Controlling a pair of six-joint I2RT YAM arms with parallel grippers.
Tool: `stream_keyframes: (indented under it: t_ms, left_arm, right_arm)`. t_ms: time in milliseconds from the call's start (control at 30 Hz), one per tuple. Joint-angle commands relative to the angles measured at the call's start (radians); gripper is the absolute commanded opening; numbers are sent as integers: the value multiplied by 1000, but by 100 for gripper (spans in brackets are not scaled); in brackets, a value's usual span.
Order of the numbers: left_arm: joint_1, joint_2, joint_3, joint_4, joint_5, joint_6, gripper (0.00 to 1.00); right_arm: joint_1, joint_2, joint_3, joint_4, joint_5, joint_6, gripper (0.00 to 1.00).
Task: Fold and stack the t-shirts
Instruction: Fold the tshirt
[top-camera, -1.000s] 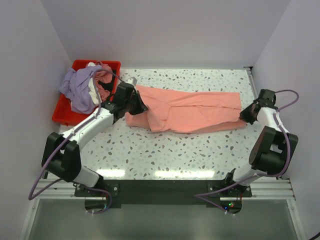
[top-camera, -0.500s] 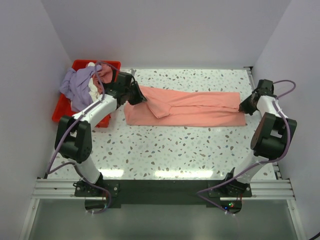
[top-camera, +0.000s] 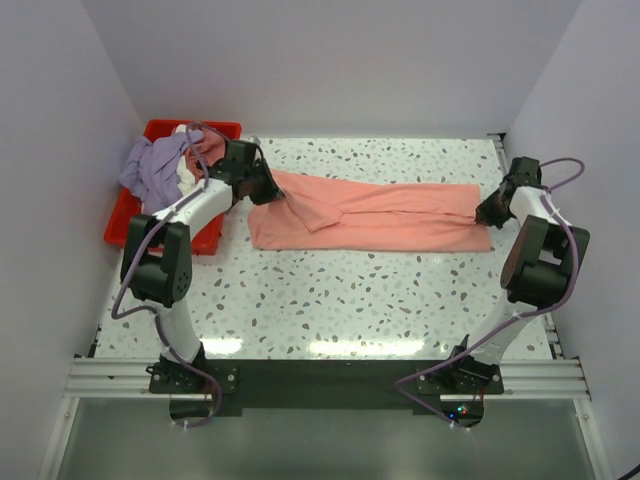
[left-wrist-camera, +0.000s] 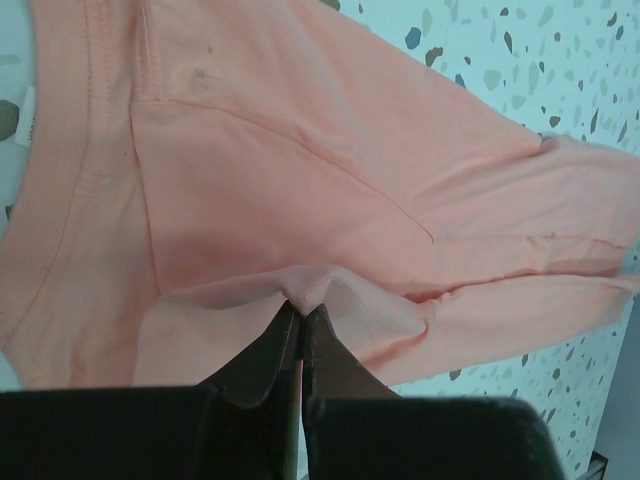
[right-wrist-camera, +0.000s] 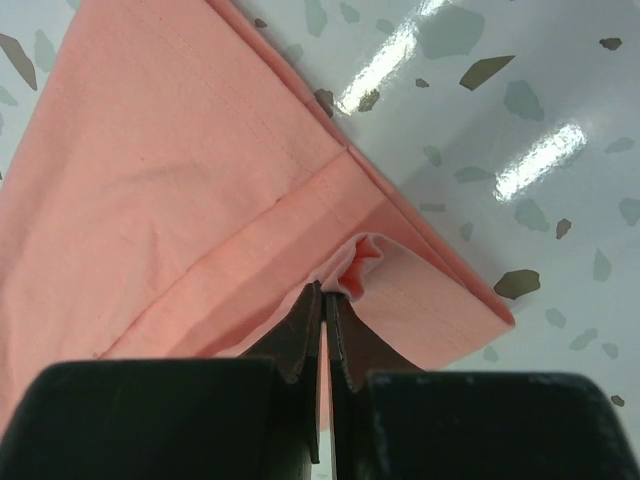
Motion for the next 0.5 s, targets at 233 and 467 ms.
stream_keyframes:
  t_ms: [233,467]
  left_arm:
    - [18,92,115,18,-40,29,0]
    - [24,191,210,-23,-84,42,24]
  right_arm:
    - [1,50,70,42,23,-21,0]
    - [3,81,90,56,14,-33,28]
